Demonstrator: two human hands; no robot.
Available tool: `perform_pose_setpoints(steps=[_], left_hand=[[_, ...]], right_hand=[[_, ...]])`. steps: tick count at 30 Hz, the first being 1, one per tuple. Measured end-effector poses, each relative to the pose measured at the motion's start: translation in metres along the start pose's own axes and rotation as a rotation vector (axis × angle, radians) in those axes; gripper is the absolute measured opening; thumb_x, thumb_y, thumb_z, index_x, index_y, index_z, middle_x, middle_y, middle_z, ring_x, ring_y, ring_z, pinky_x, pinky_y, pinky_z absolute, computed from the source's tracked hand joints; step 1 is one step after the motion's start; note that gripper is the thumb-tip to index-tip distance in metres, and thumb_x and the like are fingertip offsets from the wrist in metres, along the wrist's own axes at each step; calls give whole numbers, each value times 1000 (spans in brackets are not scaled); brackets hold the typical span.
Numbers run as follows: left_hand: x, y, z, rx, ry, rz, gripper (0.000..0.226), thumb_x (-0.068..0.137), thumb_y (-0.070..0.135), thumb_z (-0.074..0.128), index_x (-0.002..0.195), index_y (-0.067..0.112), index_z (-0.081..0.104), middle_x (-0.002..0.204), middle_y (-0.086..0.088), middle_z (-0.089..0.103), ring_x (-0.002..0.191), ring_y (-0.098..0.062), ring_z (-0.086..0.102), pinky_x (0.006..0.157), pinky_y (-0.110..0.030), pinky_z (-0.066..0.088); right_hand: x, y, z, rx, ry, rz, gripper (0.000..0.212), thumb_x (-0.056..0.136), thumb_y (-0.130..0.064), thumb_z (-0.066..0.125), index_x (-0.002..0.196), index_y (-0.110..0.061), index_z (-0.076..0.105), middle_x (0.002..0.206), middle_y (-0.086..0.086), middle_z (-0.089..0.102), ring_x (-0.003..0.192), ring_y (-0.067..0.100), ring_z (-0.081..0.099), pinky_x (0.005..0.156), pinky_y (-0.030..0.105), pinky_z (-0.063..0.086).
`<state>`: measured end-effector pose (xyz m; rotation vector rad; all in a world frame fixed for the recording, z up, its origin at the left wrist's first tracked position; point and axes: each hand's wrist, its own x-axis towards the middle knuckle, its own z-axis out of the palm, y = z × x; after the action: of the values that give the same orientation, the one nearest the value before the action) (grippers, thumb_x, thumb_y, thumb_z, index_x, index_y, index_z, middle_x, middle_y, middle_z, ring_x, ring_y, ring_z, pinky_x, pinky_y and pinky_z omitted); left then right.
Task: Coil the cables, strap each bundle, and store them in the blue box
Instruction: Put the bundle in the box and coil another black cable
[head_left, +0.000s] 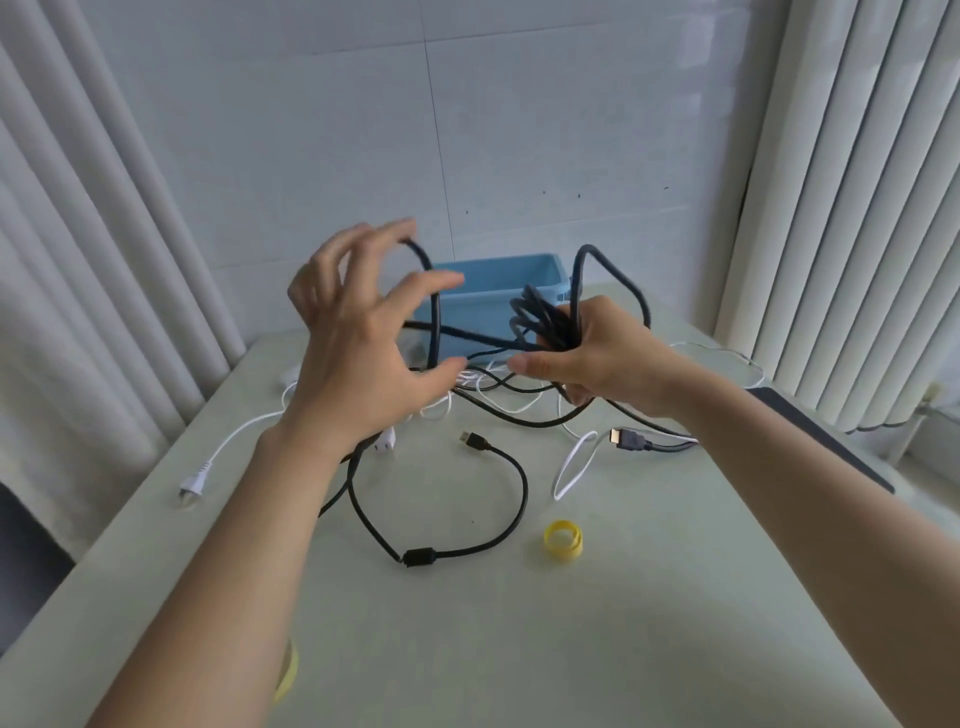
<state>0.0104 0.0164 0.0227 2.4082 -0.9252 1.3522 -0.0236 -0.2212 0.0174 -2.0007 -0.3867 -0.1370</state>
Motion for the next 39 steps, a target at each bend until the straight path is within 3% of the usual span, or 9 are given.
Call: perform_pose_setpoints(steps=[4,7,11,16,21,24,28,32,39], left_hand=[[-2,-6,11,-123,111,-155,48,85,33,71,132,25,63,139,0,54,129,-27,44,104,-38,32],[-2,-11,10,-458,208,-319,16,98,24,64,111,18,71,95,2,74,91,-16,68,86,-35,53],[0,-17,6,-747,359,-586,11,103,18,55,107,22,65,65,-1,61,53,-6,56,56,-22,50],[-13,-44,18,-621,493,-725,10,102,19,49,104,16,58,70,1,55,63,-7,52,67,-29,46],[-26,-58,32,-511,325,-746,20,98,21,52,103,11,69,81,-2,62,71,-14,50,68,-31,42],[-29,-55,34,-356,162,-742,25,97,31,52,104,17,72,80,-1,66,75,-24,57,71,-38,46],[-26,-38,29,-173,-160,-608,24,99,40,50,101,30,71,66,7,60,75,-32,60,66,-36,46],[-19,-7,26,-220,-633,-404,26,101,39,50,82,33,67,54,21,55,55,-8,47,59,-29,35],[-18,19,24,-1052,-925,-363,42,104,32,47,65,16,44,61,4,35,55,-11,28,53,-20,27]], right_hand=[[4,5,0,30,112,18,29,90,-24,73,68,-17,56,46,-3,46,43,20,40,45,32,43],[6,8,-3,56,159,95,34,90,-26,72,67,-12,52,51,5,39,43,19,34,44,30,39],[4,11,-12,284,94,197,35,95,-22,66,67,-16,45,51,-2,27,43,14,21,44,27,25],[4,11,-31,728,-99,276,41,92,-30,54,57,-23,34,42,-10,18,32,6,15,35,19,24],[11,15,-44,1273,-574,130,39,97,-27,50,63,-22,31,43,-9,18,33,10,15,39,21,27],[13,10,-45,1521,-645,-30,37,98,-25,46,64,-21,32,42,-9,21,33,8,16,43,25,32],[9,-2,-47,1710,-433,-150,39,93,-21,50,58,-20,34,41,-4,29,33,13,27,41,23,35],[3,-10,-54,1775,121,-99,44,93,-21,55,56,-22,31,38,-6,26,29,12,26,37,22,33],[11,-8,-45,1384,575,-50,40,100,-28,56,64,-18,40,52,-5,29,42,12,28,47,25,37]])
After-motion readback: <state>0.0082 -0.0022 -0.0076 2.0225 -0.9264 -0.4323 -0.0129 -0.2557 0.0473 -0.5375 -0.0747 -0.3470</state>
